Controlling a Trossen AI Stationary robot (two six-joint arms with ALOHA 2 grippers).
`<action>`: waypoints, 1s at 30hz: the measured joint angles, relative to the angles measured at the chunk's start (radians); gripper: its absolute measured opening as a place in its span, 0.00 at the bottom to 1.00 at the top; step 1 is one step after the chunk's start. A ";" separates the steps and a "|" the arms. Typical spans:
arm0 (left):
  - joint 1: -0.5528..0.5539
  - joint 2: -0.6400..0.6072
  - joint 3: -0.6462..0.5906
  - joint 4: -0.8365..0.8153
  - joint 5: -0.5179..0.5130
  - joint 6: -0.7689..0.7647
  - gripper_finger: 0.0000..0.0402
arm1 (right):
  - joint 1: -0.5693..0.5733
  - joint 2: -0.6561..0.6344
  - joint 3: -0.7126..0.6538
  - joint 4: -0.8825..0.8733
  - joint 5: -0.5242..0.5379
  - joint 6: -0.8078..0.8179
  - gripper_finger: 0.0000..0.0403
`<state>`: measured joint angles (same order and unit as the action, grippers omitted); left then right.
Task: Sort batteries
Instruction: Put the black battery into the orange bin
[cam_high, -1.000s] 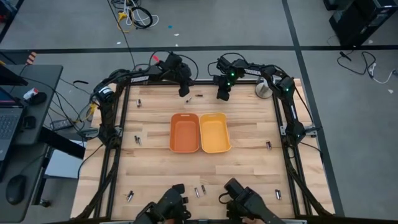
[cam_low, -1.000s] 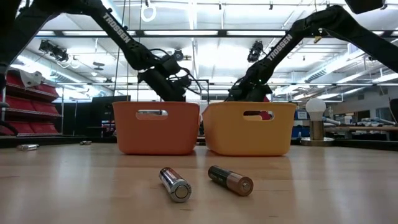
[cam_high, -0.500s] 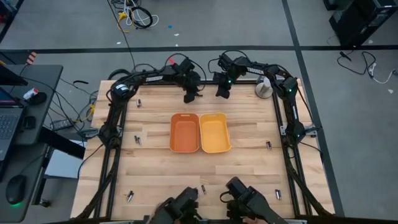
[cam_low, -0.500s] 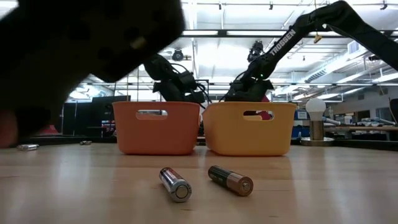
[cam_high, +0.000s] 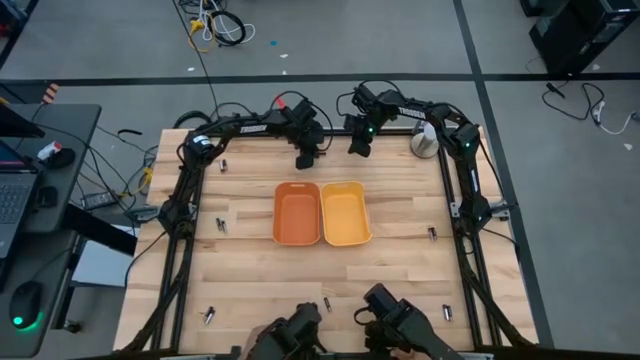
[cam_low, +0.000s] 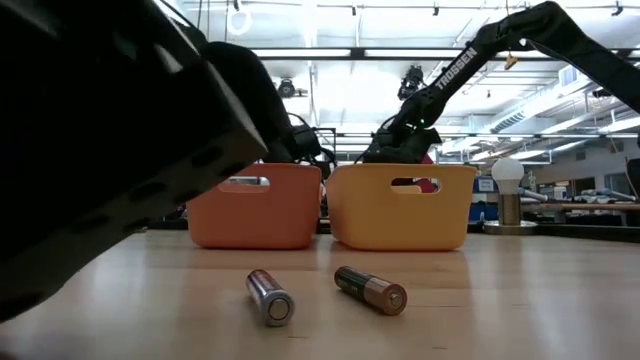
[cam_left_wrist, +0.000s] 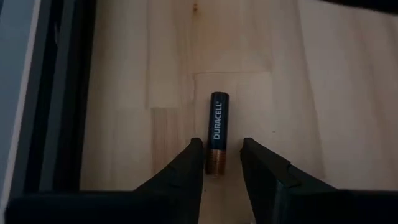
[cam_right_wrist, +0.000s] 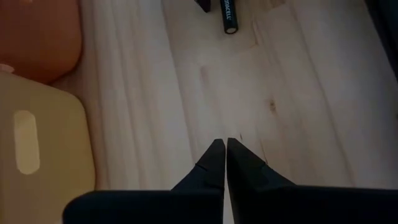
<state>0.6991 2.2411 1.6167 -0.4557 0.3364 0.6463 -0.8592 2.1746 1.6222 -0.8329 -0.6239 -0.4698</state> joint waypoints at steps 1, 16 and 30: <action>0.000 0.000 0.002 0.000 -0.003 -0.001 0.23 | 0.001 0.000 0.000 0.002 0.000 0.000 0.01; -0.001 -0.007 0.002 0.004 -0.022 -0.075 0.02 | 0.001 0.000 0.000 0.001 0.000 0.035 0.00; -0.055 -0.221 0.001 -0.258 -0.158 -0.128 0.02 | 0.048 -0.001 0.000 0.001 -0.005 0.056 0.00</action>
<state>0.6438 2.0200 1.6176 -0.7141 0.1787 0.5185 -0.8116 2.1738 1.6222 -0.8314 -0.6292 -0.4137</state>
